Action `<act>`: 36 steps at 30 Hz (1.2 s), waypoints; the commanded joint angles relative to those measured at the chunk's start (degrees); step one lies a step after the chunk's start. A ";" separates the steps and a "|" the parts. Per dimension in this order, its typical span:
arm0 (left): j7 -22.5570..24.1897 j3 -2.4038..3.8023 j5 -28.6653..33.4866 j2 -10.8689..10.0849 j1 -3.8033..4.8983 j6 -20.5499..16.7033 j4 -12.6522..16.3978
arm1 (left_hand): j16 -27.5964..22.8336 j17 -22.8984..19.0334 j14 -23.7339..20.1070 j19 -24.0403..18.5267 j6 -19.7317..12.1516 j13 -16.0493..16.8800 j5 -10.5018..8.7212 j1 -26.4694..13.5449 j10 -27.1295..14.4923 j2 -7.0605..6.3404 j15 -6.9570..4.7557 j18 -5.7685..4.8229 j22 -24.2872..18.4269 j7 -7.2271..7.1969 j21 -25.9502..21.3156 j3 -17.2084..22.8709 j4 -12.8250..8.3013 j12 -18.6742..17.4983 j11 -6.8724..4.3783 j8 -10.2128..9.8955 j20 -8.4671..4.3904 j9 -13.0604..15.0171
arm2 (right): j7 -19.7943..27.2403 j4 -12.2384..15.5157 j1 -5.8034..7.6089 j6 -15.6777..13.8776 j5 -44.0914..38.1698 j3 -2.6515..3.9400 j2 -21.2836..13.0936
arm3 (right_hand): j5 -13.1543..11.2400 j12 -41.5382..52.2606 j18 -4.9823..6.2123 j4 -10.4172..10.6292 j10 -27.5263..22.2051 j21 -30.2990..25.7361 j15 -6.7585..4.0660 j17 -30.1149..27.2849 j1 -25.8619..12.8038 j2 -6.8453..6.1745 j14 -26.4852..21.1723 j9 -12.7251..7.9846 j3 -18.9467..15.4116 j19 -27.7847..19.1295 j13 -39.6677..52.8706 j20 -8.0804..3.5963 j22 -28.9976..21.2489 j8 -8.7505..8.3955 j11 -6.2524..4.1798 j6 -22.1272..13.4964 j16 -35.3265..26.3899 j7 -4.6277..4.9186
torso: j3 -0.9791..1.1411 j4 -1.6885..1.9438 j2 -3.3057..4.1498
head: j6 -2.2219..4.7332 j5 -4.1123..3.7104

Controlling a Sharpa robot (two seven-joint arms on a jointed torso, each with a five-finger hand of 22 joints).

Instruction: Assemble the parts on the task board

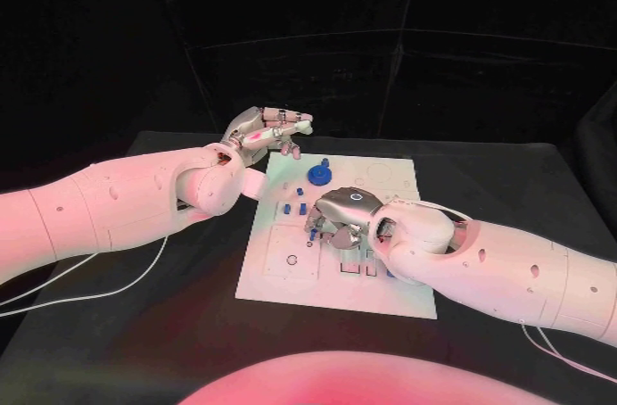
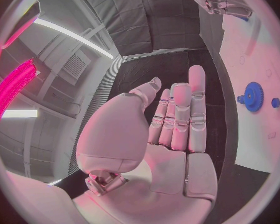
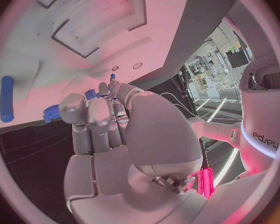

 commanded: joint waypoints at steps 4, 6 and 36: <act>0.12 0.05 0.21 0.10 0.09 0.58 -0.04 | 0.06 -0.14 -0.43 -0.09 -0.32 0.07 -0.05 0.32 -0.33 0.20 0.10 0.75 -0.11 0.08 -0.42 -0.41 -0.08 0.44 0.00 0.30 0.37 -0.07 | -0.62 -0.11 0.08 2.41 -1.86 -0.21 0.33 | -0.08 0.29 -0.64 0.05 0.08 0.36 0.16 -0.06 -0.58 -0.13 0.52 0.08 0.33 0.06 0.00 0.27 0.00 -0.10 0.17 0.28 0.17 0.02 | -0.03 0.08 0.07 | -0.12 0.15; 0.10 0.05 0.21 0.11 0.09 0.59 -0.06 | 0.06 -0.14 -0.43 -0.09 -0.32 0.07 -0.05 0.32 -0.33 0.20 0.10 0.75 -0.11 0.08 -0.42 -0.41 -0.08 0.44 0.00 0.30 0.37 -0.07 | -0.61 -0.14 0.07 2.53 -1.89 -0.24 0.39 | -0.10 0.29 -0.64 0.05 0.08 0.36 0.16 -0.06 -0.65 -0.14 0.52 0.08 0.36 0.06 0.00 0.28 -0.01 -0.10 0.17 0.29 0.19 0.02 | -0.04 0.08 0.07 | -0.13 0.18; -0.30 0.05 0.21 0.26 0.09 0.87 -0.57 | 0.09 -0.19 -0.46 -0.06 -0.46 0.08 -0.05 0.35 -0.50 0.20 0.14 0.74 -0.15 0.13 -0.46 -0.50 -0.10 0.51 0.05 0.30 0.39 -0.08 | -0.45 -0.11 -0.15 3.69 -3.26 -0.36 1.33 | -0.37 0.27 -0.66 -0.02 0.02 0.41 0.18 0.03 -1.30 -0.42 0.54 0.08 0.47 0.10 0.00 0.31 0.05 -0.12 0.17 0.25 0.39 0.00 | -0.09 0.15 0.17 | -0.32 0.28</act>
